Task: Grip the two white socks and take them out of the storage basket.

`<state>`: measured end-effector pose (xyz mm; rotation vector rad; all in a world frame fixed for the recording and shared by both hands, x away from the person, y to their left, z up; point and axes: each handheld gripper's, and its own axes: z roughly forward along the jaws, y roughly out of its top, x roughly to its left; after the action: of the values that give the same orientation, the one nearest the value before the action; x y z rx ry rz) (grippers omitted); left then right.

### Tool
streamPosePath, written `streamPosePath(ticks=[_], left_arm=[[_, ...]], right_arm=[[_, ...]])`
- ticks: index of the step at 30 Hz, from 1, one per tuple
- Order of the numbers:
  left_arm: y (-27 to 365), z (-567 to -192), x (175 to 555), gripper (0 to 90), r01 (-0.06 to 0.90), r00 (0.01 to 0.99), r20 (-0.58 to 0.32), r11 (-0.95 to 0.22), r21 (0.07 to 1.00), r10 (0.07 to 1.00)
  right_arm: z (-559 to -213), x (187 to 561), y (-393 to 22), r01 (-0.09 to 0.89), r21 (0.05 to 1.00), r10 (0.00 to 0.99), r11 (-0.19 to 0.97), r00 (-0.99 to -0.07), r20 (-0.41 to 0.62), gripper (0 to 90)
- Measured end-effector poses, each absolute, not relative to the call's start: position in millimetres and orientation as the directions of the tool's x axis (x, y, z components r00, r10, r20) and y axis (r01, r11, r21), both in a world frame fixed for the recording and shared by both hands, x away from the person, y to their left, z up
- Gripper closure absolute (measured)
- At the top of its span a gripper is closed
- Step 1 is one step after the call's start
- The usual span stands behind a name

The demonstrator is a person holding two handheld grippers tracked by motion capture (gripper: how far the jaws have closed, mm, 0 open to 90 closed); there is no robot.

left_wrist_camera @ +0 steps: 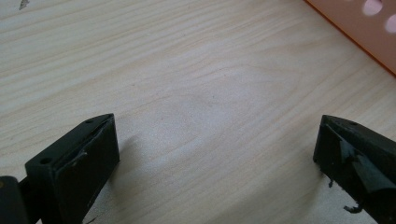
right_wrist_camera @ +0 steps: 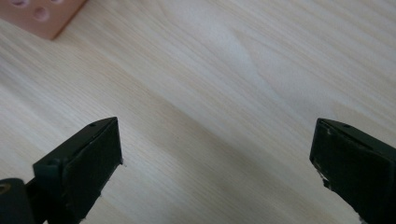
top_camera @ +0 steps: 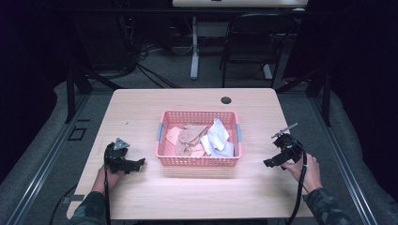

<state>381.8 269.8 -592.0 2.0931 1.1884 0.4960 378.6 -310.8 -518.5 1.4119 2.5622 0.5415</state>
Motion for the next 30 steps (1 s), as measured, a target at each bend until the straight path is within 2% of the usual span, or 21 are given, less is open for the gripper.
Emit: streamPosePath(ticks=[15,30], left_arm=[[269.7,-592.0,381.6,0.1,0.604,0.511,0.0,-0.359,0.711,0.859],[269.6,-592.1,381.6,0.1,0.605,0.51,-0.001,-0.358,0.712,0.86]], right_arm=[[-470.8,387.0,-271.7,0.717,0.461,0.792,0.522,-0.609,0.05,1.3],[-438.4,408.1,-221.3,0.662,0.456,0.732,0.595,-0.681,0.032,1.1]])
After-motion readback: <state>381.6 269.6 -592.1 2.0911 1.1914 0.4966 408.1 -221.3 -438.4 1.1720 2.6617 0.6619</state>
